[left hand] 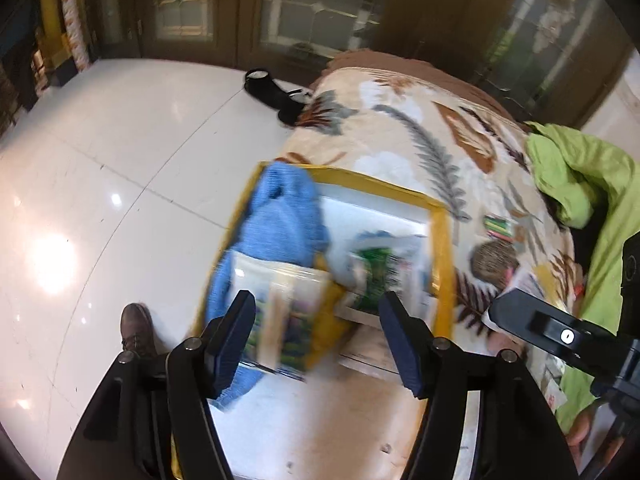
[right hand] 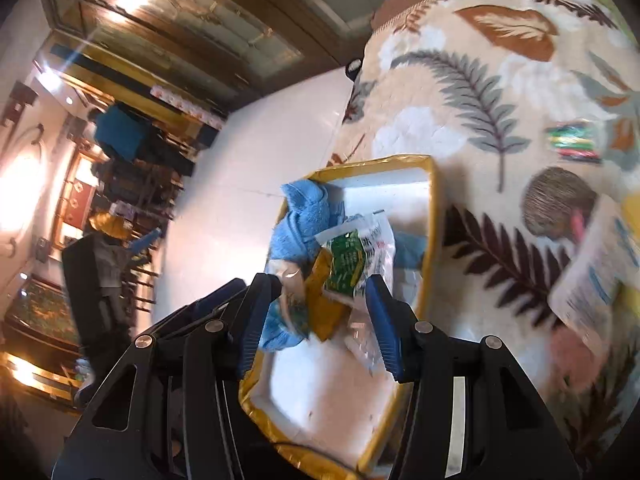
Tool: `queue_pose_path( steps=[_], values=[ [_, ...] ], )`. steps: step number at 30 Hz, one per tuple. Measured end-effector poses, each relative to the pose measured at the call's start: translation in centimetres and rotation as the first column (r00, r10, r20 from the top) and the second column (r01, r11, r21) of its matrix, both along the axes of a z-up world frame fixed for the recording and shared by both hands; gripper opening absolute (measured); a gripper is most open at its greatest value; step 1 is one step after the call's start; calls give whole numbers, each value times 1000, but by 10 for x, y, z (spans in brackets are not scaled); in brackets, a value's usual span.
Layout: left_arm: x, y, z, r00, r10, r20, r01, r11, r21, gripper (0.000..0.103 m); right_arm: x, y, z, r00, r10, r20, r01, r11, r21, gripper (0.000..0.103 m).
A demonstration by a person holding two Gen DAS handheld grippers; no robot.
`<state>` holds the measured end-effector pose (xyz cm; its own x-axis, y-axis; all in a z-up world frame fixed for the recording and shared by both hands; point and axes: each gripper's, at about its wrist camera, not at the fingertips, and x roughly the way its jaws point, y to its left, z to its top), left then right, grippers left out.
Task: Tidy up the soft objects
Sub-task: 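Carry both packets into the white box and open both grippers, then move both grippers back toward the pink plush and clear packet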
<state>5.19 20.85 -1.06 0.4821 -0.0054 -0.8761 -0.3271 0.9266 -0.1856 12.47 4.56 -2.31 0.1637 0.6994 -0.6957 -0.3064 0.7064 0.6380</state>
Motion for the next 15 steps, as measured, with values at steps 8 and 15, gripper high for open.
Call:
queue_pose_path(
  steps=[8,15],
  values=[
    [-2,-67,3,993,-115,11,115,993,41,65,-36,-86,12,997,-72,-4,72,996,48,56],
    [5,-122,-8,977,-214,-20,214,977,1,65,-61,-176,13,977,-211,6,211,977,39,56]
  ],
)
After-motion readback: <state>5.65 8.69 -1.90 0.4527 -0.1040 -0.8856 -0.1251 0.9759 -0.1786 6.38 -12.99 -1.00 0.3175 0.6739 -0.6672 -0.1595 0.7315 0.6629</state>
